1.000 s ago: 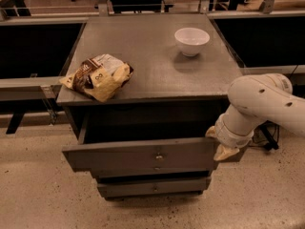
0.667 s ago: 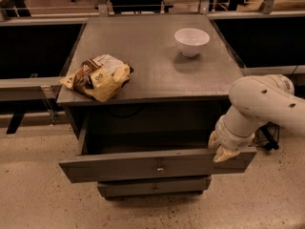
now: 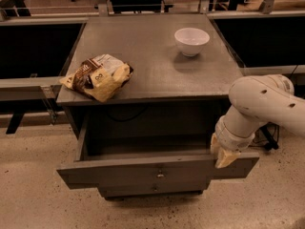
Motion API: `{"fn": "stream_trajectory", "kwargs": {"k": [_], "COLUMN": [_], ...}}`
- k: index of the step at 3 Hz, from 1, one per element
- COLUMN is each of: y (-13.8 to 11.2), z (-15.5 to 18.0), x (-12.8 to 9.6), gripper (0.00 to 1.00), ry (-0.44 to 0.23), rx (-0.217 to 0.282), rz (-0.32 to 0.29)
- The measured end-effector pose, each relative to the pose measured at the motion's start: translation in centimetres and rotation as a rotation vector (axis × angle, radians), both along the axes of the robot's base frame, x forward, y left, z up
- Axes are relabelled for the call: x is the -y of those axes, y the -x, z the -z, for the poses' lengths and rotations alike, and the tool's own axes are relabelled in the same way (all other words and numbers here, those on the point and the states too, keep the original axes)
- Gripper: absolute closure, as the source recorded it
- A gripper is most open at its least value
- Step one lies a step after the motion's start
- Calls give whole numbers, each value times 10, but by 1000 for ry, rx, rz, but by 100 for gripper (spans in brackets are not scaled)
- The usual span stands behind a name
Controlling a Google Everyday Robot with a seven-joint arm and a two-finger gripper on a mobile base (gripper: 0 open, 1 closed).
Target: Open top drawer
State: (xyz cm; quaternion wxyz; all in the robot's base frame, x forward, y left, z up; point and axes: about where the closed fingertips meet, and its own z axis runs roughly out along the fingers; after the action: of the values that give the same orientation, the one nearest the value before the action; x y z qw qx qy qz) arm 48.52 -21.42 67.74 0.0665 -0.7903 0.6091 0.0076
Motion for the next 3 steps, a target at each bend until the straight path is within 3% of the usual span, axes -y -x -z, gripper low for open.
{"fn": "stream_trajectory", "kwargs": {"k": [2, 3], "y": [0, 0], "z": [0, -1], "x": [0, -2], "gripper": [4, 0], "ry": [0, 7], "rx": [0, -2], "rz": [0, -4]}}
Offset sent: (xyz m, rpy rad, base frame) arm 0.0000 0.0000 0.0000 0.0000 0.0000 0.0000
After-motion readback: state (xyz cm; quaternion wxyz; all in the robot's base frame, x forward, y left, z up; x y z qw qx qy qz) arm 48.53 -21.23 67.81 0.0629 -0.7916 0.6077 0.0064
